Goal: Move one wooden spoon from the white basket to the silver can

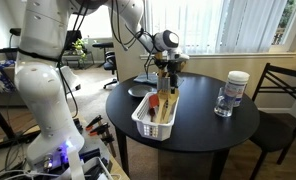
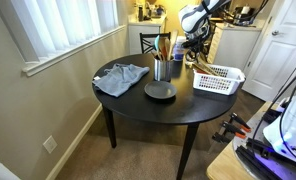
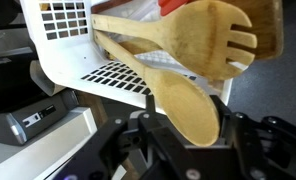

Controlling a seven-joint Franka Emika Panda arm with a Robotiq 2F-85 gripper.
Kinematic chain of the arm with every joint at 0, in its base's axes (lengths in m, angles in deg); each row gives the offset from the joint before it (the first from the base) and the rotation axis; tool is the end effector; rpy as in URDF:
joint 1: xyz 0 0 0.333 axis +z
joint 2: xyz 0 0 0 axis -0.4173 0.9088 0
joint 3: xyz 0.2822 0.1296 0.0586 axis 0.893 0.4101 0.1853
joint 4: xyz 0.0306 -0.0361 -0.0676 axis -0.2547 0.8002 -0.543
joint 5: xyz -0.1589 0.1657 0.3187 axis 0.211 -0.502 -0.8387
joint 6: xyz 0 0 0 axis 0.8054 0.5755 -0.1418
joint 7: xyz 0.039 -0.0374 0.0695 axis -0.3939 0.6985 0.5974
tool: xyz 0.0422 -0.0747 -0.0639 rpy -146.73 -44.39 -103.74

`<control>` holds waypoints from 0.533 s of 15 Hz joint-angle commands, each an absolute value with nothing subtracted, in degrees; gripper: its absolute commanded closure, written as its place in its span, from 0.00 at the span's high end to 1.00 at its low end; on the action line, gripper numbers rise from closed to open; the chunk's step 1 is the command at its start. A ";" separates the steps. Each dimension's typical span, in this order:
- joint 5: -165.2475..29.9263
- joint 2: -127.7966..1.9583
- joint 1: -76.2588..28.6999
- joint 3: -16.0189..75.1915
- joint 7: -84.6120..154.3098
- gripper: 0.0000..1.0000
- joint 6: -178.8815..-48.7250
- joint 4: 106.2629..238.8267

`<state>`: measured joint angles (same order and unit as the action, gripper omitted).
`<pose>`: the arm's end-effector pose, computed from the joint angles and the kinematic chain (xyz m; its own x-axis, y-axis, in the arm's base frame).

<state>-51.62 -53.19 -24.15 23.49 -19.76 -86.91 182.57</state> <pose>0.6006 -0.1186 0.2825 0.5275 -0.8447 0.0907 -0.7636 -0.4247 0.4863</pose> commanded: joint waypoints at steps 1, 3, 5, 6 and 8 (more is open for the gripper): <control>-51.06 -52.16 -23.34 23.19 -21.07 0.26 -83.36 180.31; -50.81 -51.89 -23.09 23.20 -21.01 0.13 -82.09 179.45; -50.37 -52.01 -22.71 23.17 -20.84 0.06 -80.52 178.78; -50.10 -51.93 -22.50 23.15 -20.71 0.04 -78.82 178.15; -48.67 -52.00 -21.93 23.26 -19.85 0.06 -72.55 176.18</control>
<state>-50.50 -52.15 -22.99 23.45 -19.76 -78.98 178.59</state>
